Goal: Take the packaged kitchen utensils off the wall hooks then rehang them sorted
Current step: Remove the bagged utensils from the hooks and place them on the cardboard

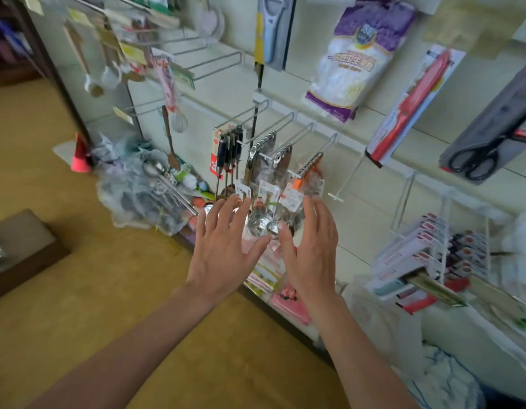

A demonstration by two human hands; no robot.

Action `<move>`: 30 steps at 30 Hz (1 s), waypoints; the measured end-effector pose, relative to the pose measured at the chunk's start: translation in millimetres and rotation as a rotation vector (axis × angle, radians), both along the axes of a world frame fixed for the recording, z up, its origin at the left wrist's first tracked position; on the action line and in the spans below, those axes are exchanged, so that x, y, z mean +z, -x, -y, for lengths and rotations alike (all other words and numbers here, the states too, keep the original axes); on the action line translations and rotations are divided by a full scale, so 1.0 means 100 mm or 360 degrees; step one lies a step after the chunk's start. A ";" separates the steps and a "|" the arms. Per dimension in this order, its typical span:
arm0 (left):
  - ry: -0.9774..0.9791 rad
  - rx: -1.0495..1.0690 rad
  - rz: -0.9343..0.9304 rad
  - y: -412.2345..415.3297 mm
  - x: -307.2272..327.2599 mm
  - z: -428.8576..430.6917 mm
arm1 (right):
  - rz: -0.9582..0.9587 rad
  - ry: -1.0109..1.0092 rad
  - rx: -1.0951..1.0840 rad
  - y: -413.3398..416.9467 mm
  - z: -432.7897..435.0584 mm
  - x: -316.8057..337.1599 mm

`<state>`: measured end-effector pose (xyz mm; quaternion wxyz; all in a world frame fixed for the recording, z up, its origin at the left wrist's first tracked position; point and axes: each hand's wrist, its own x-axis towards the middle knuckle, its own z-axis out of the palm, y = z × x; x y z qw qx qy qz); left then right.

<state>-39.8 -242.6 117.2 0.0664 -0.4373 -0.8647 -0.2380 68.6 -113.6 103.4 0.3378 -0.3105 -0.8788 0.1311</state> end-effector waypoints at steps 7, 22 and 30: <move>0.0014 0.0183 -0.0017 -0.09 -0.27 -0.26 | 0.0010 -0.0092 0.0228 0.11 -0.39 -0.18; 0.0020 0.0308 -0.0103 -0.28 -0.54 -0.48 | 0.0003 -0.0021 0.0329 0.04 -0.64 -0.57; 0.0010 0.0267 -0.0103 -0.30 -0.70 -0.66 | 0.0045 -0.0017 0.0324 0.04 -0.76 -0.71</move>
